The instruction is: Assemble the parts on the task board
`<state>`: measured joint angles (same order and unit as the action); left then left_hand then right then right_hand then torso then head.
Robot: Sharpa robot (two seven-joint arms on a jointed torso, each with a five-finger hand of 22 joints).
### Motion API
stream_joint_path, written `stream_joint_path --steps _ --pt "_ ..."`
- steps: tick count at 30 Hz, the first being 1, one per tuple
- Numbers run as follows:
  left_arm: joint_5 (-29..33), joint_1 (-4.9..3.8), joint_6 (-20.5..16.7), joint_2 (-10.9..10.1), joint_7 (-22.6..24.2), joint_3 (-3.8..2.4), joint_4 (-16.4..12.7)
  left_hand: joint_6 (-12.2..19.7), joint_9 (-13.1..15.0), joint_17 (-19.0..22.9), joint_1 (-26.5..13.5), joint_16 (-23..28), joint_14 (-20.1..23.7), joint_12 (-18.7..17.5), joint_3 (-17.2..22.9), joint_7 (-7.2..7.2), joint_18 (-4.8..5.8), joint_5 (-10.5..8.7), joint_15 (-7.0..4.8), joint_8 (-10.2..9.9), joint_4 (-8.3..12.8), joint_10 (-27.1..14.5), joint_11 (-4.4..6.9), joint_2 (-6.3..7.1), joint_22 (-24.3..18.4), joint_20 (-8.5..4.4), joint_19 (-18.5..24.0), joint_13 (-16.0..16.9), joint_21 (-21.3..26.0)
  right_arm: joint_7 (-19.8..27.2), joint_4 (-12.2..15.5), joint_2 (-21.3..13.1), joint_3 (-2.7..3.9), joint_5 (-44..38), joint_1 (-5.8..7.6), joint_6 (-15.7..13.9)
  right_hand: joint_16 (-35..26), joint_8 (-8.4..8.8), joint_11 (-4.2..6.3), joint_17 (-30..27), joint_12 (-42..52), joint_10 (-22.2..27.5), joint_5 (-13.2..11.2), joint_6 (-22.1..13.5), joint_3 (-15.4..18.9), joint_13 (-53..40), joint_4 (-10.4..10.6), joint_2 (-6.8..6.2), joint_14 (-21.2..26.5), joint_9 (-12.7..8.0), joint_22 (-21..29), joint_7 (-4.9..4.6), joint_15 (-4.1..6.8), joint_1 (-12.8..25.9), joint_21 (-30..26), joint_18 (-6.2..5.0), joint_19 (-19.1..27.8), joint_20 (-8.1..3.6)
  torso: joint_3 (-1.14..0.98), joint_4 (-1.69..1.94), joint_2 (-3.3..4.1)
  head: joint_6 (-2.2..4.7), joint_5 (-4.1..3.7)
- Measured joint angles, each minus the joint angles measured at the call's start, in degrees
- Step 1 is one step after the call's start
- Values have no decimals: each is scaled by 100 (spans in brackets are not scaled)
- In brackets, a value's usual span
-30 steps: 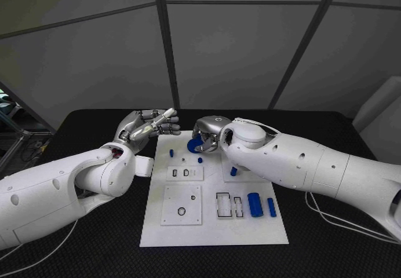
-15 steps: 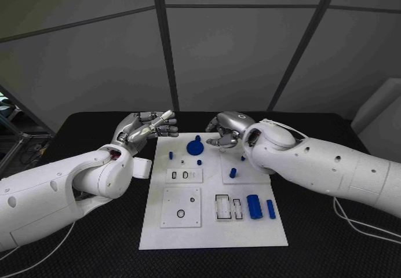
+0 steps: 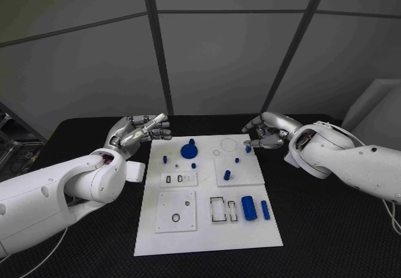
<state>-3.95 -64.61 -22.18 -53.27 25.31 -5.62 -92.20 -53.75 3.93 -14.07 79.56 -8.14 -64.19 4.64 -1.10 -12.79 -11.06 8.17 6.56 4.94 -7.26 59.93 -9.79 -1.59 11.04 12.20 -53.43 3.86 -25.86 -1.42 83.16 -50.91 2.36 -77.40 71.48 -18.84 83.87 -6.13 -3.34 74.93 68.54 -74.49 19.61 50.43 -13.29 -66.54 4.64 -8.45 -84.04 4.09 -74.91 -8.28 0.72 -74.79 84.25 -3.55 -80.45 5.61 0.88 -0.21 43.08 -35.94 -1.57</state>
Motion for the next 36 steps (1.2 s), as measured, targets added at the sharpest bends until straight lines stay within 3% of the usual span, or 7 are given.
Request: stream_joint_path --steps 6,14,22,36 --pt "0 0 0 18 1 0 11 0 0 0 0 -1 0 0 0 0 0 0 0 0 0 0 0 0 0 0 0 0 0 287 -297 -162 1 254 -2 122 0 0 3 0 -23 13 0 0 46 29 -46 -29 0 0 20 0 0 -30 -22 0 33 -6 -11 -10 -9 -8 -36" --pt "0 0 4 68 1 1 64 0 0 1 0 -1 0 0 0 0 0 0 0 0 0 0 0 0 1 0 0 0 0 374 -632 42 3 283 -82 279 -10 37 -14 0 -23 30 -93 0 77 34 -78 -36 0 0 69 0 0 -86 -56 -1 59 -19 -18 -4 -7 -31 -26" --pt "0 2 10 88 -1 1 85 0 0 1 0 -2 0 0 0 0 0 0 0 0 0 0 0 0 1 0 0 0 0 341 -999 258 0 159 -128 406 -21 37 -14 -1 -23 30 -105 0 78 30 -78 -6 0 -1 69 0 0 -116 -56 -1 59 -19 -9 7 -7 -41 -20" --pt "0 2 20 92 -1 1 98 0 0 -5 0 19 0 0 0 0 0 0 0 0 0 0 0 0 0 0 0 0 0 315 -1229 497 -2 -25 -271 618 -21 36 -14 -1 -23 30 -132 -1 77 -11 -77 17 0 -1 68 0 0 -138 -56 0 59 -19 -9 -12 -7 -71 -7"
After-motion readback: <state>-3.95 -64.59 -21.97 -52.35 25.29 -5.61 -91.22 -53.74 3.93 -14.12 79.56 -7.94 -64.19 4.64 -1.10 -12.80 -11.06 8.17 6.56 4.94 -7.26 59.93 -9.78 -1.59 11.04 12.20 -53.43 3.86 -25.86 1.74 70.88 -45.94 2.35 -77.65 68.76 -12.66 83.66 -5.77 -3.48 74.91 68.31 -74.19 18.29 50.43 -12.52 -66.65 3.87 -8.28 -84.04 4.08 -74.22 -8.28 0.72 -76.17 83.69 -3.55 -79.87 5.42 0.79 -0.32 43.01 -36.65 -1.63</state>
